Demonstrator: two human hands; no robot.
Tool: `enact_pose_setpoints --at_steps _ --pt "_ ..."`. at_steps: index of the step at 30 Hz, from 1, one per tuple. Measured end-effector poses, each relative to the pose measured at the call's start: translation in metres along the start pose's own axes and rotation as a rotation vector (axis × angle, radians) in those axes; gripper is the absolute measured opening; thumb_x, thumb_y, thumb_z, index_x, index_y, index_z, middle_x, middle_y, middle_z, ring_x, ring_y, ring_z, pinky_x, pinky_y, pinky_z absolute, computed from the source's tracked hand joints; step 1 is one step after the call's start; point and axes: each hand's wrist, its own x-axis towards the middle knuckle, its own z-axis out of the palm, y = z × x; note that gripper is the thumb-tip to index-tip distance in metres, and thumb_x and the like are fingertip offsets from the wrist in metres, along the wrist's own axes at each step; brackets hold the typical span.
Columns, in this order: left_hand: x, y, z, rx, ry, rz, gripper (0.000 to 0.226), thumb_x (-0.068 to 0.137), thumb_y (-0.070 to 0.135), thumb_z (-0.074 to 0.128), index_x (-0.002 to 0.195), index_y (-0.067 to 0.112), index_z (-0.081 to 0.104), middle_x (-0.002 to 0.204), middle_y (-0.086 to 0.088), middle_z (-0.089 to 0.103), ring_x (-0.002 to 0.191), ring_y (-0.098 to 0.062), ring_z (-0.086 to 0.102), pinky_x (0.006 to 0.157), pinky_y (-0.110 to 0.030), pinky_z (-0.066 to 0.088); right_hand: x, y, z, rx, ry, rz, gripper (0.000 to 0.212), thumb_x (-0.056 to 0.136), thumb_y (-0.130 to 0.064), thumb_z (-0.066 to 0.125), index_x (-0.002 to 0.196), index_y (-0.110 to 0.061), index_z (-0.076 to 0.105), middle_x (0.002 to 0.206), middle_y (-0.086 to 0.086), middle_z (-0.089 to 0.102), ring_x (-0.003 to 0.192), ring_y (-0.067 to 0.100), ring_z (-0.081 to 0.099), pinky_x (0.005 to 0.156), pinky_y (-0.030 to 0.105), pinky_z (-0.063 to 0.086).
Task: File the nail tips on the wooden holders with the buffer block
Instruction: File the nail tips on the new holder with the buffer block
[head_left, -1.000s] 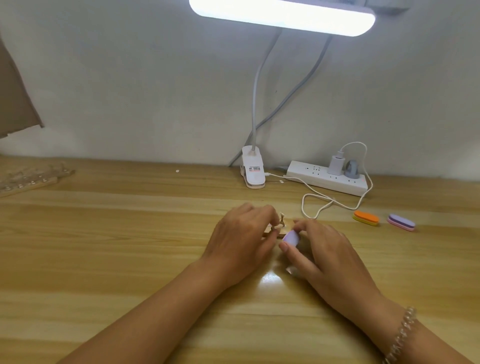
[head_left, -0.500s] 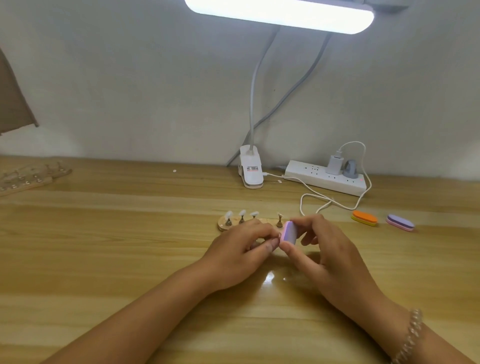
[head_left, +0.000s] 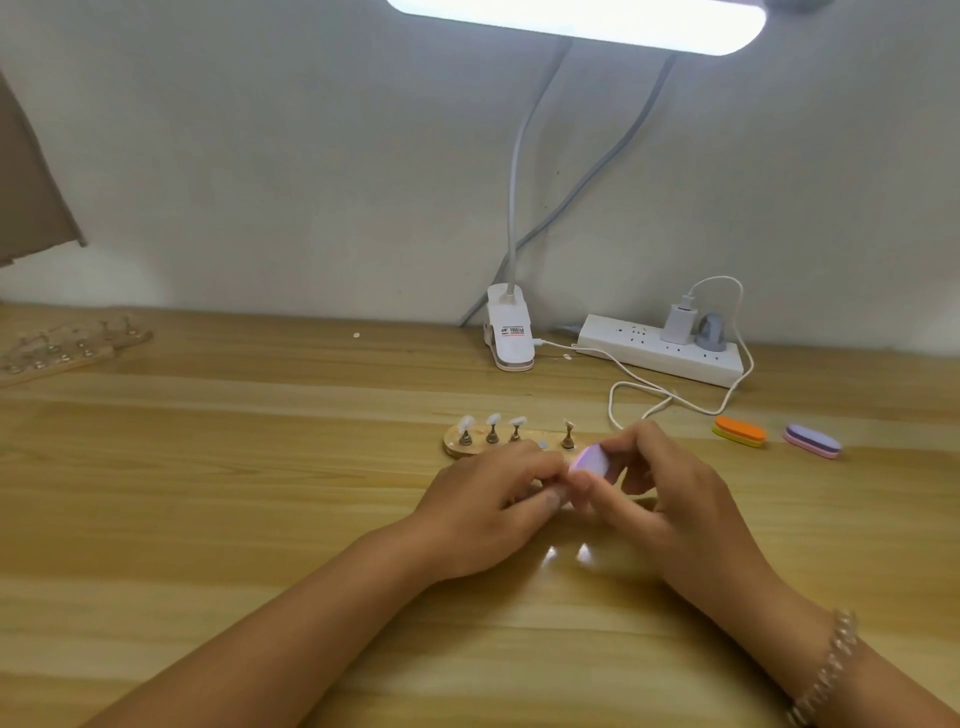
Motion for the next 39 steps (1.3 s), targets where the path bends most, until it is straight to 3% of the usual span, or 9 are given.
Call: enact_pose_setpoints --at_steps 6,8,13,18,23,28,33,36,39 --pt "0.002 0.000 -0.004 -0.157 0.057 0.003 0.015 0.099 0.031 0.051 0.090 0.037 0.060 0.086 0.015 0.057 0.082 -0.009 0.053 0.079 -0.045 0.049 -0.006 -0.006 0.002 -0.133 -0.056 -0.132 0.037 0.081 -0.064 0.056 0.098 -0.031 0.058 0.083 -0.019 0.054 0.075 0.008 0.054 0.059 0.030 0.050" --pt "0.002 0.000 -0.004 -0.154 0.042 0.002 0.014 0.097 0.037 0.047 0.089 0.040 0.059 0.084 0.017 0.059 0.078 -0.010 0.054 0.076 -0.045 0.049 -0.005 -0.005 0.002 -0.097 -0.061 -0.085 0.039 0.080 -0.067 0.058 0.097 -0.032 0.057 0.083 -0.019 0.055 0.077 0.008 0.055 0.061 0.034 0.051" --pt "0.002 -0.001 -0.002 -0.146 0.002 -0.013 0.015 0.098 0.039 0.049 0.091 0.044 0.061 0.082 0.025 0.064 0.065 0.006 0.055 0.074 -0.039 0.053 -0.001 0.000 -0.001 -0.053 0.025 0.010 0.045 0.076 -0.068 0.050 0.097 -0.030 0.057 0.083 -0.019 0.058 0.077 0.007 0.055 0.066 0.035 0.050" --pt "0.002 -0.004 -0.001 -0.180 0.012 -0.032 0.020 0.094 0.037 0.048 0.102 0.042 0.067 0.080 0.027 0.063 0.063 0.004 0.055 0.073 -0.040 0.052 -0.005 -0.004 0.003 -0.203 -0.029 -0.135 0.041 0.086 -0.063 0.053 0.108 -0.029 0.060 0.090 -0.022 0.054 0.077 -0.001 0.051 0.063 0.017 0.045" --pt "0.003 -0.006 0.000 -0.205 0.012 -0.007 0.018 0.098 0.033 0.054 0.105 0.036 0.070 0.085 0.021 0.068 0.062 0.001 0.056 0.071 -0.041 0.054 0.001 0.001 -0.002 -0.089 0.007 -0.021 0.042 0.086 -0.068 0.051 0.100 -0.030 0.062 0.087 -0.020 0.057 0.074 0.006 0.054 0.064 0.025 0.042" --pt "0.002 -0.006 -0.001 -0.277 0.025 -0.021 0.022 0.095 0.031 0.051 0.104 0.030 0.071 0.079 0.019 0.065 0.058 -0.008 0.058 0.065 -0.037 0.051 -0.004 -0.004 0.000 -0.169 -0.048 -0.137 0.038 0.088 -0.060 0.055 0.108 -0.029 0.063 0.093 -0.020 0.055 0.077 0.004 0.051 0.063 0.021 0.045" --pt "0.004 -0.006 0.000 -0.351 0.028 -0.009 0.014 0.098 0.024 0.060 0.103 0.024 0.074 0.095 0.009 0.075 0.078 -0.031 0.069 0.065 -0.038 0.055 0.005 0.005 -0.005 0.052 0.071 0.125 0.028 0.082 -0.053 0.059 0.095 -0.029 0.064 0.086 -0.013 0.063 0.076 0.008 0.059 0.072 0.036 0.051" --pt "0.005 -0.009 0.000 -0.380 0.058 -0.011 0.013 0.097 0.017 0.062 0.101 0.021 0.074 0.091 0.012 0.074 0.065 -0.021 0.067 0.062 -0.031 0.053 -0.001 -0.003 -0.003 0.004 0.068 0.032 0.040 0.084 -0.060 0.061 0.105 -0.026 0.059 0.090 -0.016 0.061 0.079 0.009 0.058 0.068 0.035 0.052" --pt "0.006 -0.010 0.001 -0.375 0.056 -0.006 0.020 0.095 0.009 0.061 0.099 0.023 0.074 0.085 0.014 0.072 0.058 -0.014 0.061 0.061 -0.028 0.051 -0.006 -0.008 0.001 -0.076 -0.024 -0.064 0.038 0.081 -0.063 0.062 0.100 -0.031 0.055 0.089 -0.019 0.057 0.081 0.009 0.056 0.064 0.031 0.051"
